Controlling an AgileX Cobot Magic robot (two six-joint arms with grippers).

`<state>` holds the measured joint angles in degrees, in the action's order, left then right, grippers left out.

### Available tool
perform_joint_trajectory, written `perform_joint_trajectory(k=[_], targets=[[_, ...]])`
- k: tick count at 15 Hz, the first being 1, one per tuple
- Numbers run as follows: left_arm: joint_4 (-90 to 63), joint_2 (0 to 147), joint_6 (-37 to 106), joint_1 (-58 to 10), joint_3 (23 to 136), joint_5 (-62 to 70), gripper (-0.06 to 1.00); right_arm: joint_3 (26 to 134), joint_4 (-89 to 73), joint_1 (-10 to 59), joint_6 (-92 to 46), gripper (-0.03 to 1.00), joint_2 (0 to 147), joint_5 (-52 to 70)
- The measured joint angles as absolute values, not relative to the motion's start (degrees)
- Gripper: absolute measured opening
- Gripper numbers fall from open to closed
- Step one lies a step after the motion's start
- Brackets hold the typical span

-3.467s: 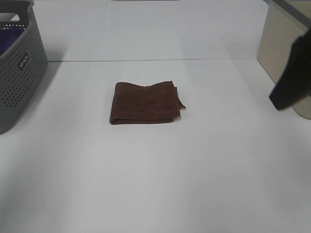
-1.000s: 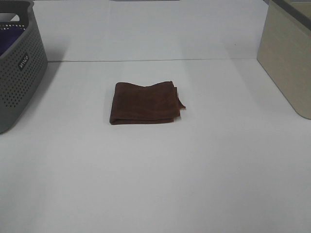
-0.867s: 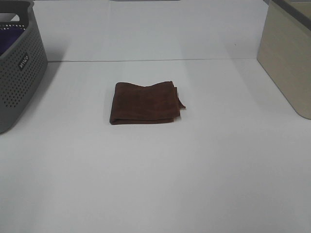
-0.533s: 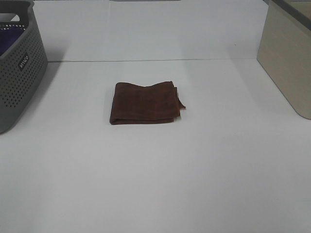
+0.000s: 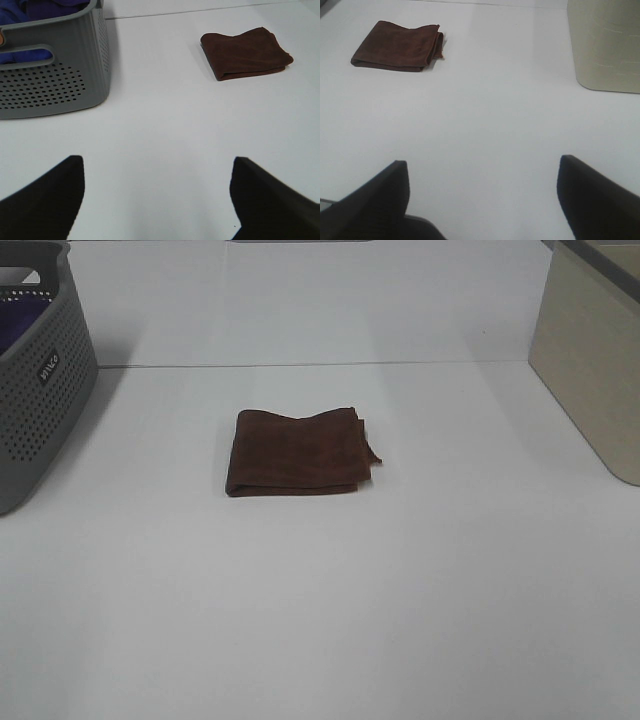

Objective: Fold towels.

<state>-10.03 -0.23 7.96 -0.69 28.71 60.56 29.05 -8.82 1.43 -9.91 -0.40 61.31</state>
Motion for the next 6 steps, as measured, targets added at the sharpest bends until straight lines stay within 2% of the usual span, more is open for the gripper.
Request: perform_joint_trajectory(k=[6], targets=[[-10.08,-0.23,7.96,-0.69,28.71,60.56,0.76,29.05,-8.88,1.43,-9.91,0.77,-0.4,61.31]])
